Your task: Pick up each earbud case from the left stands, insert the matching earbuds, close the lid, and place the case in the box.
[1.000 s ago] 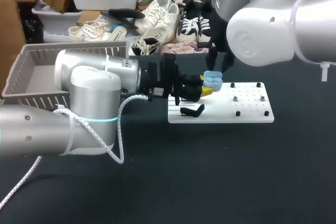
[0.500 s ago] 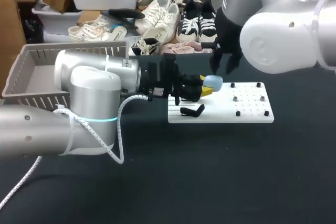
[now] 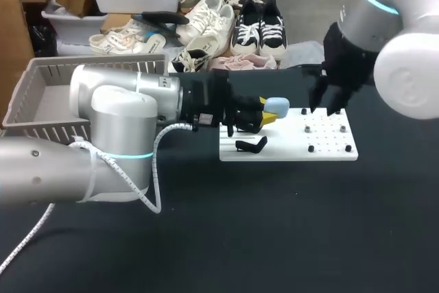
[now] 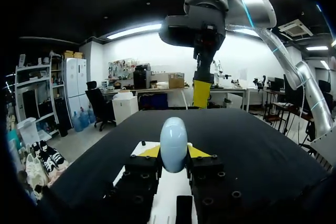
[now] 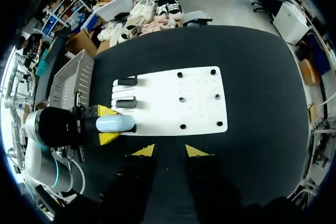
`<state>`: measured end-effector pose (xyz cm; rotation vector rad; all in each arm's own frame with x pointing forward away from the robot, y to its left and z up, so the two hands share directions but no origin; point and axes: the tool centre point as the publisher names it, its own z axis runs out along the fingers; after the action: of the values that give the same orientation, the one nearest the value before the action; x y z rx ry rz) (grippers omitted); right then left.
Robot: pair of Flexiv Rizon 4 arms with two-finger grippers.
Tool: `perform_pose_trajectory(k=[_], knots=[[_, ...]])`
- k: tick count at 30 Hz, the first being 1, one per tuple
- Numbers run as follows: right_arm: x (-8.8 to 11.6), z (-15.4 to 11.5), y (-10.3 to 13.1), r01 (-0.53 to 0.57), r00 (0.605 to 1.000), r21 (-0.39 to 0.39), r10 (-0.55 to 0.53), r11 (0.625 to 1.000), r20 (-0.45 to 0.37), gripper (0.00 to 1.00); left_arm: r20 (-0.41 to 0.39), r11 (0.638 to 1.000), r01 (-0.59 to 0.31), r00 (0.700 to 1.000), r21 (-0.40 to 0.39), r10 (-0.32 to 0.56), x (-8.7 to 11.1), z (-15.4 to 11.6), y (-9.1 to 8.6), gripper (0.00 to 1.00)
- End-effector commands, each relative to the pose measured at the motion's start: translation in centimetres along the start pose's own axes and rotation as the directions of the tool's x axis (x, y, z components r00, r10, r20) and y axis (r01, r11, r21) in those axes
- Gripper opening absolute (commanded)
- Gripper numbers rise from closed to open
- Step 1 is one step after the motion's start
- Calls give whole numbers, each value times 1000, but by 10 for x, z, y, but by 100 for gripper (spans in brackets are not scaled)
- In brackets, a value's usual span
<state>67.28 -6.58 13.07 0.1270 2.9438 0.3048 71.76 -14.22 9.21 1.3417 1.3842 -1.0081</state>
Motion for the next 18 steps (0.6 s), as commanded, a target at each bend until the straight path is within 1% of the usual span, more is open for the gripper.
perform_pose_trajectory(k=[1, 6, 9, 14, 18], knots=[[12, 9, -10, -19, 998, -13, 20, 1000, 66, 29, -2, 999, -16, 1000, -46, 16, -7, -23, -1, 0], [18, 14, -15, -42, 998, -14, 43, 999, 52, 30, -2, 991, -84, 996, -108, 84, -26, -54, 12, 0], [20, 15, -16, -46, 998, -15, 47, 999, 49, 30, -35, 982, -123, 992, -145, 119, -37, -76, 20, 0], [21, 12, -15, -47, 997, -16, 48, 999, 55, 31, -79, 972, -136, 989, -194, 123, -44, -102, 23, 0], [22, 11, -13, -40, 998, -17, 41, 999, 58, 33, -113, 963, -138, 987, -233, 115, -44, -122, 25, 0]])
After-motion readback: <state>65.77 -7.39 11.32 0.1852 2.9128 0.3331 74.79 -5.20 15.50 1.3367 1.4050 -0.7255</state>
